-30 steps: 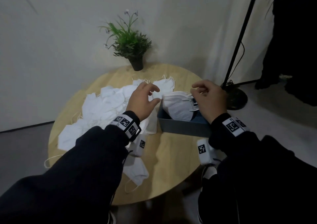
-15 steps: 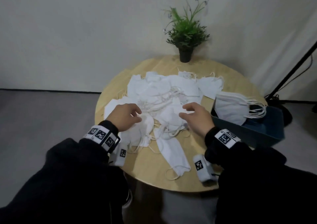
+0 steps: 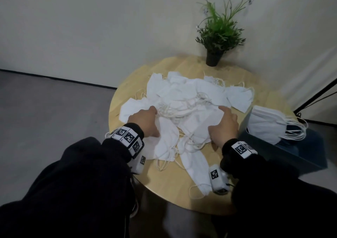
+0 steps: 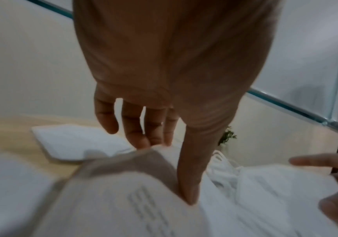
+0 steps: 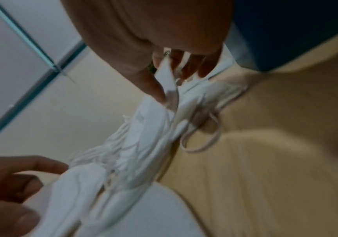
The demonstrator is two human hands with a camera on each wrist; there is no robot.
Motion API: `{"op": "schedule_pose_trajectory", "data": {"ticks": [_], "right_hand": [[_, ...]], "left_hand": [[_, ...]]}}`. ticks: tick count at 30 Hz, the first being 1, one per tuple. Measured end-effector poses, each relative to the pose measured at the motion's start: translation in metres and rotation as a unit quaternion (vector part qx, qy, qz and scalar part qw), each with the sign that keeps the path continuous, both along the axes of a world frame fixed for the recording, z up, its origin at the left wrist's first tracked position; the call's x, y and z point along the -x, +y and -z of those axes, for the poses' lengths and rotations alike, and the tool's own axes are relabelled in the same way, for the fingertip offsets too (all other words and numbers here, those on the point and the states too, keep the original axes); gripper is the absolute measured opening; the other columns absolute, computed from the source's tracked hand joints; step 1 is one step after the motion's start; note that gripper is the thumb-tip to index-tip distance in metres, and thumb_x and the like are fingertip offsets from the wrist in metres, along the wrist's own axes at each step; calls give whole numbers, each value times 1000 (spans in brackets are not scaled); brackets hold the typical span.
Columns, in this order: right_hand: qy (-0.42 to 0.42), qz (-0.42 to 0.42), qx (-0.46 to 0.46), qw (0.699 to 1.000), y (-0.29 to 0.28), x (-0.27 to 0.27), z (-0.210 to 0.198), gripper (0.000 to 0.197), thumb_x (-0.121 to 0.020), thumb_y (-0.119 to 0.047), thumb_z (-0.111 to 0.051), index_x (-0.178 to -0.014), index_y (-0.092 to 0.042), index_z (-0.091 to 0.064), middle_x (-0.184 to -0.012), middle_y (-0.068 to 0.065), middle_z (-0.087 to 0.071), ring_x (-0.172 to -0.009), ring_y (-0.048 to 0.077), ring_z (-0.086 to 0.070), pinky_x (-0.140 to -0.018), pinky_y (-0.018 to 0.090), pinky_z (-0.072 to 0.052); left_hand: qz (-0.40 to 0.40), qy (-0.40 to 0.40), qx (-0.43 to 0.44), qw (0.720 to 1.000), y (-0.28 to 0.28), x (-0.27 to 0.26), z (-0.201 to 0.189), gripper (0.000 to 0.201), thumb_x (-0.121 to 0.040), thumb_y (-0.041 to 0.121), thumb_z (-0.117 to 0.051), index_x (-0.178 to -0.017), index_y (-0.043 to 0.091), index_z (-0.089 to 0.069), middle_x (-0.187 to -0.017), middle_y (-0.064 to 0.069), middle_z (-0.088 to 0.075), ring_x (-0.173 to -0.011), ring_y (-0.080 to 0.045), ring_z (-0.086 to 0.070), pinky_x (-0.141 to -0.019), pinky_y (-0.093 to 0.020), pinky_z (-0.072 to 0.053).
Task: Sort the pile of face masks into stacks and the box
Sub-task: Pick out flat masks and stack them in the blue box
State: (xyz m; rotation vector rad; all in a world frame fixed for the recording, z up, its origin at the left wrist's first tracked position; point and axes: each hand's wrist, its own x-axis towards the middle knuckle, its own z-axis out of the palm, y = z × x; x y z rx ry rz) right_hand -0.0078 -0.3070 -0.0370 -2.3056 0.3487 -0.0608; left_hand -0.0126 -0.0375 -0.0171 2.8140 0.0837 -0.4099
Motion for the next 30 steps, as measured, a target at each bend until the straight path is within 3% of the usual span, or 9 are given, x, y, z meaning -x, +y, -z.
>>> {"op": "schedule_pose_trajectory", "data": {"ticks": [2, 5, 7, 10, 15, 18, 23, 27, 30], "right_hand": [[-82, -9, -122, 989, -2, 4, -8, 66, -83, 2, -70, -138, -31, -52, -105, 0, -61, -94, 20, -64, -91, 38, -55], [-121, -13, -265, 957, -7, 14, -26, 25, -85, 2, -76, -97, -20, -73, -74, -6, -67, -68, 13, -62, -71, 33, -54], [-128, -30, -311, 941, -13, 21, -33, 9, -89, -1, -75, -82, -7, -73, -72, 1, -67, -67, 16, -60, -64, 30, -53], [-140, -27, -320, 937, -22, 28, -37, 19, -94, -8, -71, -90, 10, -65, -80, 15, -59, -72, 23, -56, -57, 29, -55], [-83, -34, -311, 946, -29, 36, -39, 37, -97, -8, -67, -61, -20, -66, -55, -11, -57, -51, 8, -52, -51, 21, -41], [-50, -62, -329, 941, -30, 41, -46, 28, -99, -8, -66, -72, -12, -70, -55, -11, -62, -49, 4, -56, -49, 17, -43], [-18, -110, -387, 915, -29, 44, -50, 30, -98, -16, -68, -89, 13, -66, -81, 13, -64, -71, 22, -61, -69, 32, -47], [-11, -115, -428, 896, -22, 53, -60, 21, -103, -17, -61, -110, -6, -78, -94, 11, -78, -77, 18, -73, -60, 26, -56], [-8, -91, -442, 892, -20, 55, -59, 25, -107, -25, -54, -111, -19, -78, -109, 17, -77, -91, 29, -71, -77, 40, -56]], "left_hand": [[-12, -38, 46, 998, 4, -4, -10, 63, -77, 29, -86, -132, 27, -56, -105, 1, -68, -99, -24, -67, -83, -35, -55], [-18, -114, 134, 984, 11, -6, -31, 19, -84, 22, -81, -102, 25, -76, -90, 9, -69, -92, -15, -68, -77, -27, -49], [-26, -165, 165, 972, 15, -7, -42, 6, -85, 22, -80, -88, 27, -79, -85, 12, -71, -85, -8, -67, -73, -23, -50], [-49, -220, 222, 949, 18, -8, -48, 11, -89, 24, -77, -80, 29, -74, -83, 14, -72, -81, -2, -67, -69, -19, -48], [-120, -293, 364, 876, 4, -12, -54, 7, -95, 25, -70, -88, 26, -68, -80, 14, -68, -77, -6, -63, -72, -24, -45], [-75, -246, 514, 819, -18, -4, -67, 5, -94, 13, -73, -94, 17, -72, -75, 5, -66, -71, -7, -61, -68, -21, -47], [34, -153, 556, 817, -69, 15, -64, 11, -91, 6, -75, -97, 15, -78, -92, 1, -77, -89, -14, -71, -84, -30, -57], [40, -177, 506, 843, -95, 15, -49, 10, -94, 15, -74, -91, 25, -75, -124, 7, -67, -112, -7, -65, -98, -32, -51], [13, -160, 559, 814, -102, 12, -47, 5, -94, 12, -72, -96, 17, -73, -102, 9, -74, -92, -13, -66, -89, -35, -53]]}}
